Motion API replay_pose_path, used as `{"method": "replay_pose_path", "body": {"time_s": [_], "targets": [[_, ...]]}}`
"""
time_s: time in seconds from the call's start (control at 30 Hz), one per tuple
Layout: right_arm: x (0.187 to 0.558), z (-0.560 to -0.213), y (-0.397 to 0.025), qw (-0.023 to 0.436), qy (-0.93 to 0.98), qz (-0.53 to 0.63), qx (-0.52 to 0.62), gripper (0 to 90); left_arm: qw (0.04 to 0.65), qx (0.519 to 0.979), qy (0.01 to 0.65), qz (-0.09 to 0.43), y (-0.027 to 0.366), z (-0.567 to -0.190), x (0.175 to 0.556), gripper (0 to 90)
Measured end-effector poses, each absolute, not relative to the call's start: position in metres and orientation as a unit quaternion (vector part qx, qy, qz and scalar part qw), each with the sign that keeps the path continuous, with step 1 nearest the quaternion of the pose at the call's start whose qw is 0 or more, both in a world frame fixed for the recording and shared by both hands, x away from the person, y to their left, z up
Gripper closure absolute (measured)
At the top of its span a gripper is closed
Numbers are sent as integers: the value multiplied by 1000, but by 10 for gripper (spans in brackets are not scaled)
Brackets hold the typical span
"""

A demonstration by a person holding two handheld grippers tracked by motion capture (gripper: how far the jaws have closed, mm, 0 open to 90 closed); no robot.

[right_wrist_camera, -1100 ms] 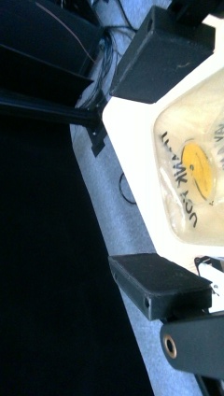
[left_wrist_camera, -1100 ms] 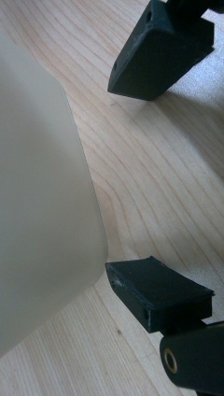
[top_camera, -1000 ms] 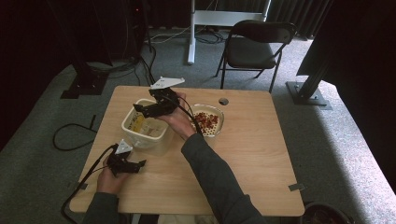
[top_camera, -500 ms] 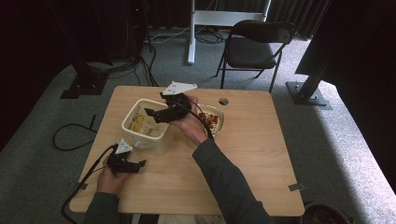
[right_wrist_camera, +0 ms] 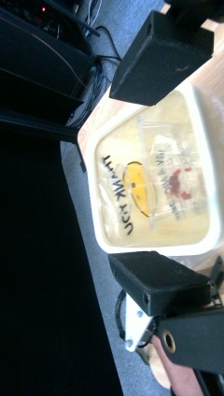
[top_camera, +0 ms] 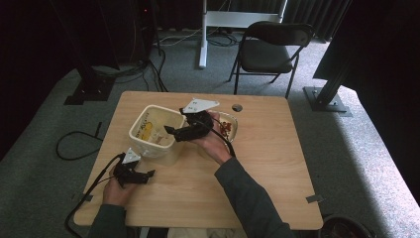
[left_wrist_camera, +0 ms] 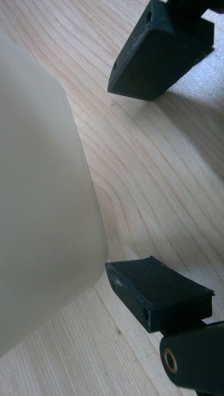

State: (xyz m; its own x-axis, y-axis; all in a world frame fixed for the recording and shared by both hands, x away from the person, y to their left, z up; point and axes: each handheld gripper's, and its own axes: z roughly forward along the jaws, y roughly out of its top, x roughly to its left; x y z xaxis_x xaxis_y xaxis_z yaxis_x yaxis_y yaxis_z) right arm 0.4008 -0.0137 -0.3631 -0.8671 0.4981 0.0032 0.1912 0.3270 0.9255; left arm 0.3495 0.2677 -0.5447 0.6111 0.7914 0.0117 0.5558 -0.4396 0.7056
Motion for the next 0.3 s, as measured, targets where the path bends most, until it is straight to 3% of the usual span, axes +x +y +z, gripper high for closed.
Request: {"method": "replay_pose_path", "body": {"time_s": [0.3], "targets": [[385,-378,-29,143,808,532,209,176,340,831,406,174,268,-545,350,136]]}}
